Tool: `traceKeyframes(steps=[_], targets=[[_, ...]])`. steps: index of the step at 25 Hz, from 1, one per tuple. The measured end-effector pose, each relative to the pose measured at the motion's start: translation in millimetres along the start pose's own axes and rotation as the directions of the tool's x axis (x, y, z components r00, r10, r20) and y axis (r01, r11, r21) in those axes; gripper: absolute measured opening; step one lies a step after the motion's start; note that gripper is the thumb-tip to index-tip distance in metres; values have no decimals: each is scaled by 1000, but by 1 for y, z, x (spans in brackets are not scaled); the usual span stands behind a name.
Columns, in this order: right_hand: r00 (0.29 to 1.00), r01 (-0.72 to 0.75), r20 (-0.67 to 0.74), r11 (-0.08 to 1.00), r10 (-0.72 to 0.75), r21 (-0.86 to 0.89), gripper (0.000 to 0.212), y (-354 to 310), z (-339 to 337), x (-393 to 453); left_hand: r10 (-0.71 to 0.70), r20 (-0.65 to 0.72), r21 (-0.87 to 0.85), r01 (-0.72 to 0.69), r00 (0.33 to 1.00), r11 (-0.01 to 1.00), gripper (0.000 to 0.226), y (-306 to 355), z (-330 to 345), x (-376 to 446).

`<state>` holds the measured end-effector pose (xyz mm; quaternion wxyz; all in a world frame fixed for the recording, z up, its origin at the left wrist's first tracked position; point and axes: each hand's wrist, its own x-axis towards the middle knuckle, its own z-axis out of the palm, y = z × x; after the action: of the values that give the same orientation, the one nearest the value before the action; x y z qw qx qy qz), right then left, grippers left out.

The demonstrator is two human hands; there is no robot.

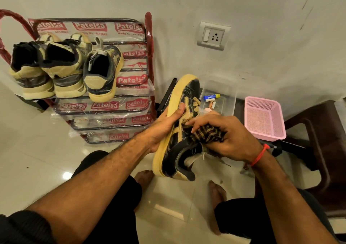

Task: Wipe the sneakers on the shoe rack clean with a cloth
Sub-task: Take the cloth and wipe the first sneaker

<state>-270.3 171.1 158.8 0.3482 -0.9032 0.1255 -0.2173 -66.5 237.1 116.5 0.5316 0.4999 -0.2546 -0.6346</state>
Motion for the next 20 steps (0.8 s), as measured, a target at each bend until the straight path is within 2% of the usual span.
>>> traceKeyframes(steps=[2,4,6,7,10,11,12,14,16,17,20], targets=[[1000,10,-23,999,-11,-30,34,2,-2,1,-35,16,64,34,999,997,77,1,-1,0],[987,-22,-159,993,4,-113,37,9,-4,0,-64,55,150,55,996,987,77,1,5,0],[970,-58,-244,990,25,-130,40,12,-5,0,-57,25,205,51,998,977,76,4,11,-1],[976,-51,-218,993,27,-107,39,10,-4,-1,-49,7,215,46,999,975,77,6,11,0],[999,16,49,1000,-17,22,43,-7,1,-1,-33,-50,199,42,998,979,78,14,3,-1],[994,36,99,999,-40,41,45,-11,3,0,-33,-54,200,43,998,979,73,15,2,-2],[996,51,78,998,-53,26,46,-12,3,1,-39,-44,215,47,998,975,69,14,3,-4],[990,37,-131,997,-46,-71,48,-3,-3,4,-63,2,294,60,998,954,70,11,10,-7],[936,-29,-350,986,-30,-162,47,10,-13,5,-86,45,335,67,995,940,77,11,20,-8],[912,-63,-409,974,-31,-216,47,14,-14,5,-95,48,327,74,994,942,78,12,24,-7],[883,-113,-466,936,-59,-333,43,19,-6,3,-119,28,319,104,993,942,73,14,23,-5]])
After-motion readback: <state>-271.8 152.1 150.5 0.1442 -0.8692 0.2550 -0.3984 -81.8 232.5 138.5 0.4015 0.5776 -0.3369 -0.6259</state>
